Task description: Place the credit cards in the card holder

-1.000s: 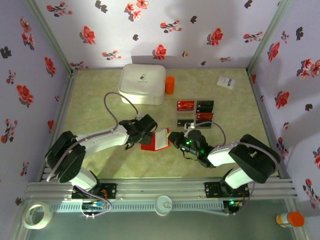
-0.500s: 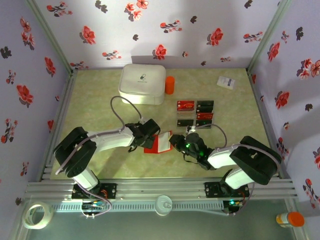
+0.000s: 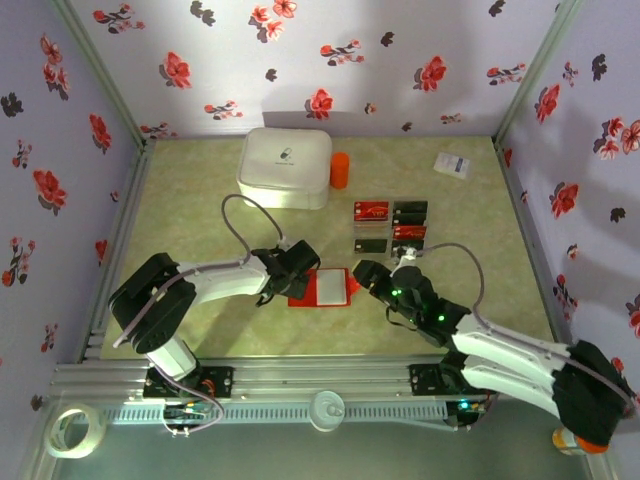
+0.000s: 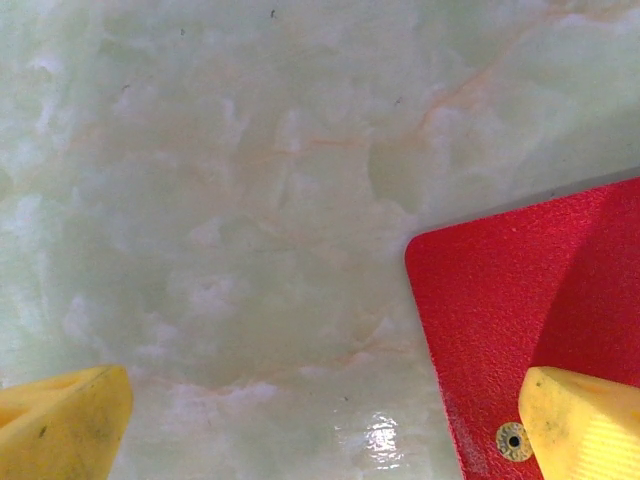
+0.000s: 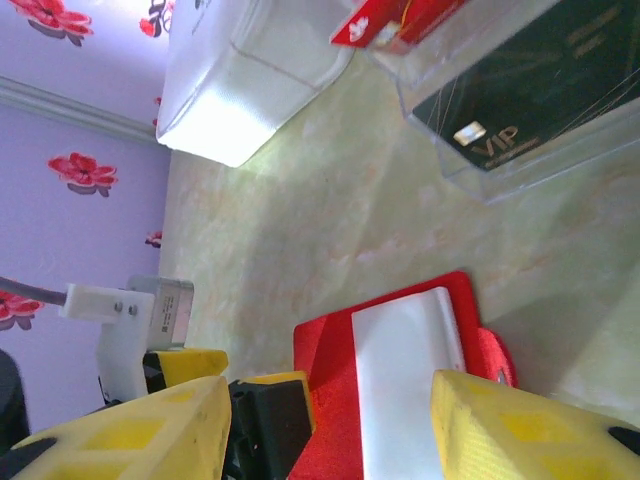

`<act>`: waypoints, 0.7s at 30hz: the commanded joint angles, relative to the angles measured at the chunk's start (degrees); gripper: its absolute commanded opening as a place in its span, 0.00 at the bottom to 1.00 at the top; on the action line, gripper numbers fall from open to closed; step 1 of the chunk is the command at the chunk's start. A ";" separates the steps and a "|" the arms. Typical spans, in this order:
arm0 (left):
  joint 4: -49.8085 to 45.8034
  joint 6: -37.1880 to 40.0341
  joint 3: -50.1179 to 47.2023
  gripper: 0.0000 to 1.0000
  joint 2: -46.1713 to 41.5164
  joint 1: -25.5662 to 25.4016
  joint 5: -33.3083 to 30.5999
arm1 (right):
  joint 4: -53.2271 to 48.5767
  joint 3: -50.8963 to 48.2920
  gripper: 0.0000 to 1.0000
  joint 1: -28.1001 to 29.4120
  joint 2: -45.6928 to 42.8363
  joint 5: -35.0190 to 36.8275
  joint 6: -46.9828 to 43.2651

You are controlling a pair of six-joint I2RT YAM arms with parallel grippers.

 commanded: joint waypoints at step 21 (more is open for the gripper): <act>1.58 -1.67 -0.53 1.00 1.68 -0.69 -1.92 | -10.94 13.54 0.03 -0.98 22.23 -4.64 -11.84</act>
